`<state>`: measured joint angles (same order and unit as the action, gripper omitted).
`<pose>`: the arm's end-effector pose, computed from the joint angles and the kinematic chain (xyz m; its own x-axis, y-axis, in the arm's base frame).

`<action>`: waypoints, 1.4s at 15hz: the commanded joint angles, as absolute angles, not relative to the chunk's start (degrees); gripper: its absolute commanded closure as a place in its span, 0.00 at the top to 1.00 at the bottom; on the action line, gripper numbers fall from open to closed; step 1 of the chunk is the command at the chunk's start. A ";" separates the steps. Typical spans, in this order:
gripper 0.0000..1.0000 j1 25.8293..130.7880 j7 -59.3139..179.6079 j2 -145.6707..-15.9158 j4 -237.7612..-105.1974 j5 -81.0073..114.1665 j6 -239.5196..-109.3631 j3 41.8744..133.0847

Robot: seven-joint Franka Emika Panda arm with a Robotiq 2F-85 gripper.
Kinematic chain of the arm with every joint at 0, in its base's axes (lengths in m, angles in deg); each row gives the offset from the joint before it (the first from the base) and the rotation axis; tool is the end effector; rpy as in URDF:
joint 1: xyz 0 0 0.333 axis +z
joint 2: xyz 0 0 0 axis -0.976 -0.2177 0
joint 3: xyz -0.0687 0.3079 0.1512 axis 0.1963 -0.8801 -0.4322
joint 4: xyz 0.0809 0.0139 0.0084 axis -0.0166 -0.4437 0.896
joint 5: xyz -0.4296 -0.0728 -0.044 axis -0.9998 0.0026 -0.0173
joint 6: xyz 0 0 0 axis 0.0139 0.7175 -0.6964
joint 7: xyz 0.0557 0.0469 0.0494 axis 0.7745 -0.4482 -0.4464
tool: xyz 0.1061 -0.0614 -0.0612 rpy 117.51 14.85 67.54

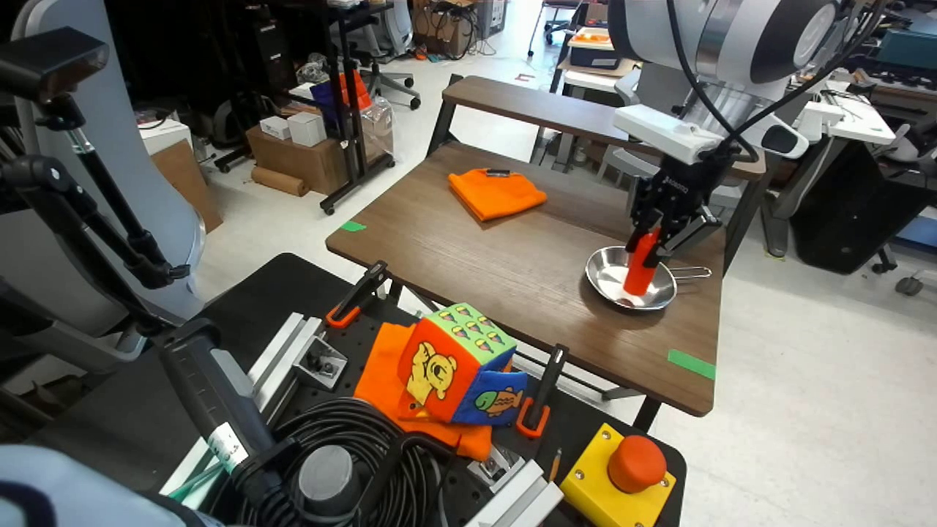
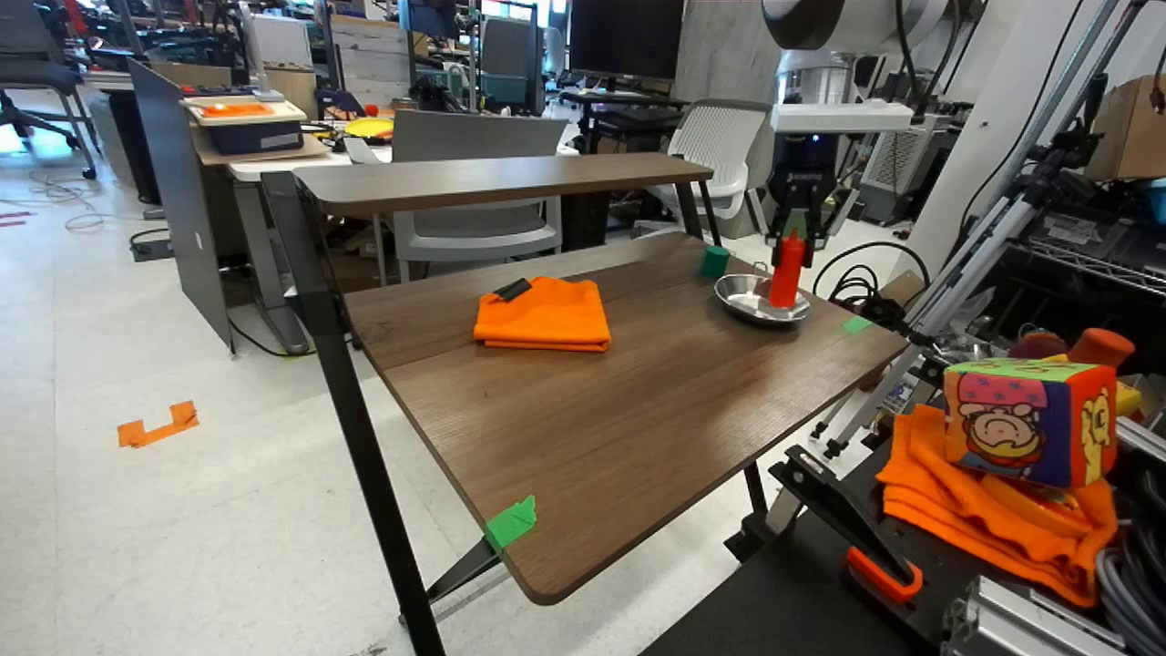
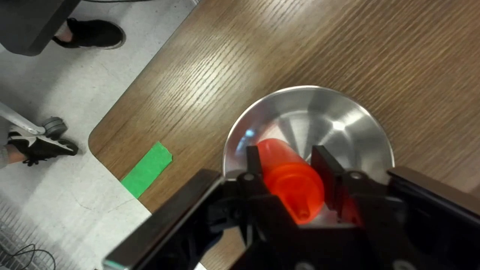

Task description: Put the orange bottle on the silver pan

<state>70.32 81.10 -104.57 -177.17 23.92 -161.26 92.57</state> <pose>0.6577 -0.1803 0.1284 0.6944 -0.6812 -0.2321 -0.6617 -0.7311 0.1662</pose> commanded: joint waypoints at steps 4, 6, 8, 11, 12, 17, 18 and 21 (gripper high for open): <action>0.13 71.32 83.92 -110.61 -169.04 24.99 -160.75 93.25; 0.13 71.62 84.12 -111.44 -168.00 24.95 -160.74 93.07; 0.24 71.89 83.56 -111.59 -168.01 24.88 -160.55 92.80; 0.71 72.29 80.96 -109.93 -170.17 24.21 -160.13 92.35; 0.77 72.25 78.87 -108.76 -171.34 24.04 -159.80 91.84; 1.00 72.56 72.43 -97.26 -178.98 23.85 -157.99 91.06; 1.00 72.53 72.23 -94.93 -180.13 24.19 -157.90 91.02; 1.00 72.82 75.49 -86.47 -183.39 24.79 -151.42 91.63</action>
